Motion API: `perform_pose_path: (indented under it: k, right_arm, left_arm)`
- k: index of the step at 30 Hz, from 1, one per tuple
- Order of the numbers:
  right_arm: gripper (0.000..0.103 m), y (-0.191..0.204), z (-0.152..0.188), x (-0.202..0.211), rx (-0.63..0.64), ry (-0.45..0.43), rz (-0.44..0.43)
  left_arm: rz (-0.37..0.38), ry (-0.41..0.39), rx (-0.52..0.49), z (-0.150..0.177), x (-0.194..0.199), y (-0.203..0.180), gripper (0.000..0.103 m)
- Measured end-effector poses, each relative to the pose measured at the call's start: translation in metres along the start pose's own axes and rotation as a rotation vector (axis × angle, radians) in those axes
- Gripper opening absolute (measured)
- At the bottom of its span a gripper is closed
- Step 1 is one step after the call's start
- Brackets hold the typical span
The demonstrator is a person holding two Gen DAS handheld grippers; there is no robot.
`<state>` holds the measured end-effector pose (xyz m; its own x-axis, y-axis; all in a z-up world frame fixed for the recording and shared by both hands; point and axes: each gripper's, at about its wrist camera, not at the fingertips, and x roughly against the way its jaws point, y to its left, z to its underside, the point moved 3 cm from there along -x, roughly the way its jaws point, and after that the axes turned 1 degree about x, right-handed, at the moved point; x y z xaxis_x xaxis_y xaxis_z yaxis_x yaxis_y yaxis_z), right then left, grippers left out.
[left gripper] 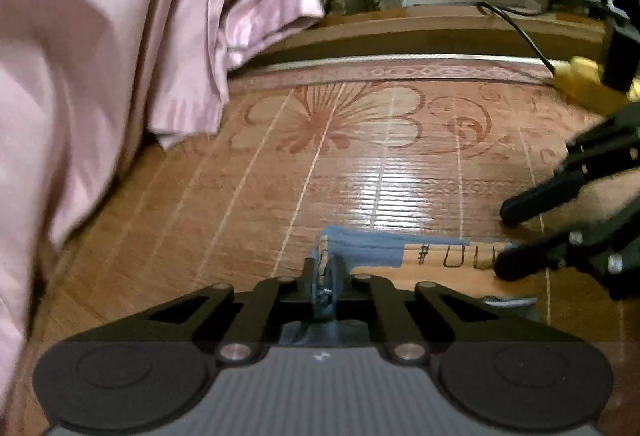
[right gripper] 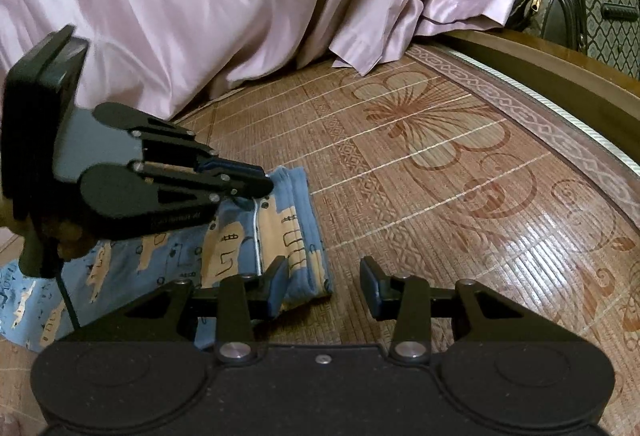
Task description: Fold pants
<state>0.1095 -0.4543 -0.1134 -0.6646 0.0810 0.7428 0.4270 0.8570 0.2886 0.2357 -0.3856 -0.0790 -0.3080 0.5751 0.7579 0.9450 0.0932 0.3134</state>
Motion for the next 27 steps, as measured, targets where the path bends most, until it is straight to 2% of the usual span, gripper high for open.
perform_pose_path:
  k: [4, 7, 14, 19, 23, 27]
  right_arm:
    - [0.043, 0.0, -0.005, 0.002, 0.012, -0.015, -0.043]
    - [0.043, -0.003, -0.01, -0.002, 0.009, -0.006, -0.091]
    - [0.043, -0.002, -0.015, -0.013, 0.064, 0.028, -0.158]
    - [0.042, 0.002, -0.012, -0.015, 0.088, 0.049, -0.13]
    - [0.024, 0.0, -0.01, -0.014, 0.079, 0.041, -0.101]
    - [0.015, 0.008, -0.007, -0.013, 0.132, 0.026, -0.065]
  left_arm:
    - [-0.088, -0.085, -0.064, 0.011, 0.021, -0.008, 0.006]
    - [-0.123, -0.1, -0.067, 0.017, 0.03, -0.009, 0.006]
    - [-0.151, -0.141, -0.094, 0.02, 0.04, -0.012, 0.006]
    - [-0.16, -0.131, -0.085, 0.025, 0.039, -0.011, 0.006]
    - [-0.162, -0.12, -0.07, 0.026, 0.035, -0.01, 0.006]
    - [-0.167, -0.118, -0.063, 0.025, 0.03, -0.011, 0.006]
